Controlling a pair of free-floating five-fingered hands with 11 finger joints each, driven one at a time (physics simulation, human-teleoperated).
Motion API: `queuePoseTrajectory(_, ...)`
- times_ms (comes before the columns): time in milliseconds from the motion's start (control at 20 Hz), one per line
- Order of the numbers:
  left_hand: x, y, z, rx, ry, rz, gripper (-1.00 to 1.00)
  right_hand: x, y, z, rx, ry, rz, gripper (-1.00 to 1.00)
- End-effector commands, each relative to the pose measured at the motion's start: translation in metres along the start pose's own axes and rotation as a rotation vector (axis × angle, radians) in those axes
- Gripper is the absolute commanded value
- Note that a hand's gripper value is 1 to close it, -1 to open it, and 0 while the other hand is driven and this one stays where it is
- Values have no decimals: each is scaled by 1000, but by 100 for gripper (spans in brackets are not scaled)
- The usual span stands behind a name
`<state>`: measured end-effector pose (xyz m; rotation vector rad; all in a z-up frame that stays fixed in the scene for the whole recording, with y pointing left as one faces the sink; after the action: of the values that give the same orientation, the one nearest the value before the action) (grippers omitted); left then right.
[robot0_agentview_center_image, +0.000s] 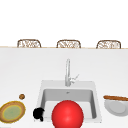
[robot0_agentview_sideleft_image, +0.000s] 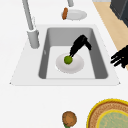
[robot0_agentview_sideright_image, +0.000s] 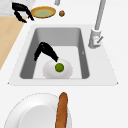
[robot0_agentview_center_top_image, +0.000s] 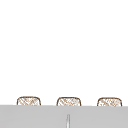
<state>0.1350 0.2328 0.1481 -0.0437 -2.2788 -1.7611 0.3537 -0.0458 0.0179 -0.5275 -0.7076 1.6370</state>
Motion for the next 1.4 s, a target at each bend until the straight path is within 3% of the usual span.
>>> queuePoseTrajectory(0, 0, 0, 0, 0, 0, 0, 0, -7, 1, -11, -22, -5, 9, -100)
queuePoseTrajectory(400, 0, 0, 0, 0, 0, 0, 0, -10, -5, -38, 24, -14, -7, -100)
queuePoseTrajectory(600, 0, 0, 0, 0, 0, 0, 0, -8, 1, -77, 42, 31, 33, -100)
queuePoseTrajectory(1050, 0, 0, 0, 0, 0, 0, 0, -23, -1, -149, 60, 14, 25, -100)
queuePoseTrajectory(1350, 0, 0, 0, 0, 0, 0, 0, -22, 23, -155, -39, 3, 47, -100)
